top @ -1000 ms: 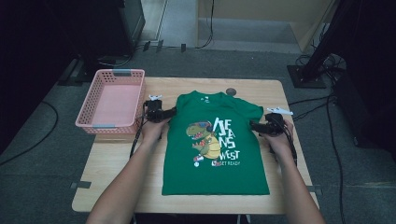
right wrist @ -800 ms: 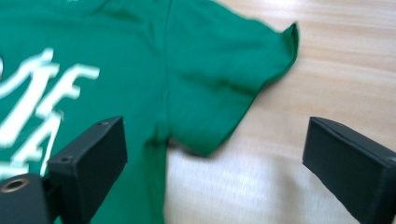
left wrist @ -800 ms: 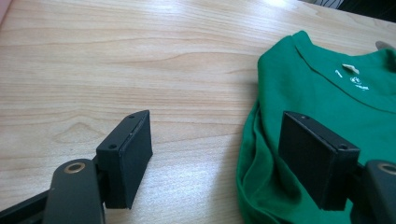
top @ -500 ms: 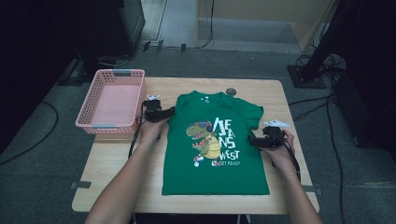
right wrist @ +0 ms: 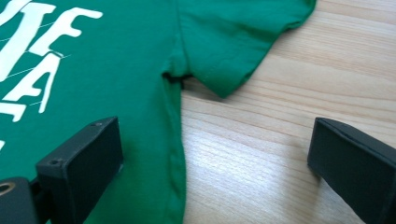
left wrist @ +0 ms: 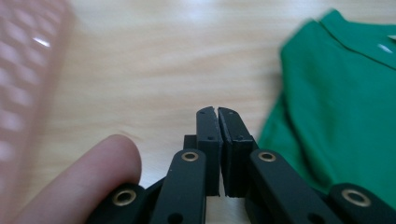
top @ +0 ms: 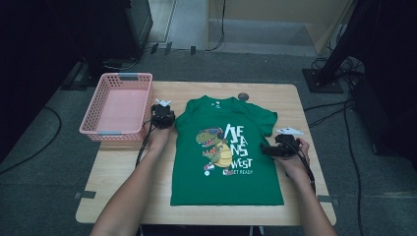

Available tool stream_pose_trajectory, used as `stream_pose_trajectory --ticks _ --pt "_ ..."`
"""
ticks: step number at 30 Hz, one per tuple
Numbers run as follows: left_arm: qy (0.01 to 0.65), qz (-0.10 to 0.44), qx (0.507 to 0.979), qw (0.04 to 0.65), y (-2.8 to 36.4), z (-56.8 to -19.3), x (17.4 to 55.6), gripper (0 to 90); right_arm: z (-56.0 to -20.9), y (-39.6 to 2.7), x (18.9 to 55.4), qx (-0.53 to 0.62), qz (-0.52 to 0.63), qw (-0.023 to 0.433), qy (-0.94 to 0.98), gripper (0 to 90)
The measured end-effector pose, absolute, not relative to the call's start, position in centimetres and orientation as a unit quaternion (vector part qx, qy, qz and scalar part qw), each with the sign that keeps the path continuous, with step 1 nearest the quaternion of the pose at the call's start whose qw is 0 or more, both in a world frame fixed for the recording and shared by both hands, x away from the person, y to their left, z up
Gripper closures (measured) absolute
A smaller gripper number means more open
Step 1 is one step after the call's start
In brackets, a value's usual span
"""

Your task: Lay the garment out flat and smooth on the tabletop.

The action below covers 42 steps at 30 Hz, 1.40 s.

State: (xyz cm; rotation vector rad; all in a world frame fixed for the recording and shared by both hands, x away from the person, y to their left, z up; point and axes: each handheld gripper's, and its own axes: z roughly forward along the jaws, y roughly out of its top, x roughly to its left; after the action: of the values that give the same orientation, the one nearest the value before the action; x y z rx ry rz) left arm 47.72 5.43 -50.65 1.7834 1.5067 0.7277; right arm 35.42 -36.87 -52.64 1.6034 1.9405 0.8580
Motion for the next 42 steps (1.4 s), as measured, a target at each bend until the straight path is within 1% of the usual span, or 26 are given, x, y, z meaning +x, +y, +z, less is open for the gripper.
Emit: stream_pose_trajectory --ticks 2,4,5,6,7,10,12,15,16,17,19,20,21,23,25,26,27,28,31,32,33,34,36,38,39,42 --pt "0.584 0.288 0.677 0.343 5.6 -50.4 47.8 90.0 -52.6 -37.0 35.4 0.587 0.313 0.24 0.707 3.1" --pt "0.589 0.274 0.678 0.346 5.8 -50.3 48.0 89.2 -52.6 -37.1 35.3 0.589 0.313 0.24 0.706 3.1" --pt "0.591 0.259 0.678 0.353 5.8 -50.3 48.0 85.5 -52.6 -37.1 35.3 0.589 0.313 0.24 0.705 3.1" --pt "0.594 0.24 0.676 0.364 5.8 -50.3 48.1 78.5 -52.6 -37.1 35.3 0.59 0.313 0.24 0.705 3.1" --pt "0.597 0.226 0.676 0.368 5.7 -50.4 48.2 69.2 -52.6 -37.1 35.3 0.59 0.313 0.24 0.705 3.1" --pt "0.601 0.191 0.669 0.392 5.7 -50.6 48.2 61.3 -52.6 -37.1 35.3 0.589 0.312 0.241 0.705 3.1" --pt "0.6 0.181 0.674 0.391 5.5 -50.8 48.3 59.5 -52.6 -37.2 35.2 0.589 0.313 0.241 0.706 3.2" --pt "0.581 0.177 0.702 0.372 4.7 -51.3 48.2 60.6 -52.6 -37.2 35.2 0.588 0.313 0.241 0.706 3.2" --pt "0.581 0.177 0.702 0.372 4.7 -51.3 48.2 61.4 -52.6 -37.2 35.2 0.588 0.313 0.241 0.706 3.2" --pt "0.569 0.19 0.712 0.364 4.3 -51.3 48.1 66.1 -52.6 -37.2 35.2 0.588 0.313 0.241 0.706 3.2" --pt "0.563 0.191 0.72 0.359 3.9 -51.3 48.1 76.9 -52.6 -37.2 35.2 0.588 0.313 0.241 0.706 3.2" --pt "0.565 0.185 0.721 0.356 3.8 -51.2 48.2 76.9 -52.7 -37.2 35.2 0.588 0.313 0.242 0.706 3.2" --pt "0.568 0.185 0.718 0.356 3.7 -51.1 48.2 90.0 -52.7 -37.2 35.2 0.588 0.313 0.242 0.705 3.2" --pt "0.563 0.166 0.715 0.38 3.6 -50.5 48.3 90.0 -52.6 -37.2 35.2 0.589 0.313 0.241 0.705 3.2" --pt "0.539 0.152 0.718 0.413 3.0 -49.5 47.9 90.0 -52.6 -37.2 35.1 0.589 0.313 0.241 0.705 3.3" --pt "0.525 0.151 0.724 0.42 2.7 -49.0 47.7 90.0 -52.6 -37.2 35.1 0.589 0.313 0.241 0.705 3.3" --pt "0.525 0.151 0.724 0.42 2.7 -49.0 47.7 90.0 -52.6 -37.2 35.1 0.589 0.313 0.241 0.705 3.3" --pt "0.504 0.139 0.723 0.452 2.1 -47.8 47.3 90.0 -52.6 -37.2 35.1 0.589 0.313 0.241 0.705 3.3" --pt "0.512 0.149 0.701 0.474 2.3 -46.2 47.2 90.0 -52.6 -37.2 35.1 0.59 0.312 0.241 0.705 3.3" --pt "0.524 0.162 0.69 0.471 2.5 -45.8 47.3 90.0 -52.6 -37.2 35.1 0.59 0.312 0.241 0.705 3.3" --pt "0.524 0.162 0.69 0.471 2.5 -45.8 47.3 90.0 -52.6 -37.2 35.0 0.59 0.312 0.241 0.705 3.3" --pt "0.541 0.179 0.681 0.461 2.9 -45.6 47.4 90.0 -52.6 -37.3 35.0 0.59 0.312 0.242 0.705 3.3" --pt "0.573 0.197 0.662 0.441 4.0 -45.6 47.7 90.0 -52.7 -37.3 35.0 0.589 0.312 0.242 0.705 3.3" --pt "0.582 0.202 0.659 0.43 4.3 -45.7 47.8 90.0 -52.7 -37.3 35.0 0.589 0.312 0.242 0.705 3.3" --pt "0.597 0.204 0.659 0.409 4.8 -46.3 47.9 90.0 -52.7 -37.3 35.0 0.589 0.312 0.242 0.705 3.3" --pt "0.62 0.234 0.659 0.355 5.2 -47.5 48.0 90.0 -52.7 -37.3 35.0 0.589 0.312 0.242 0.705 3.3"
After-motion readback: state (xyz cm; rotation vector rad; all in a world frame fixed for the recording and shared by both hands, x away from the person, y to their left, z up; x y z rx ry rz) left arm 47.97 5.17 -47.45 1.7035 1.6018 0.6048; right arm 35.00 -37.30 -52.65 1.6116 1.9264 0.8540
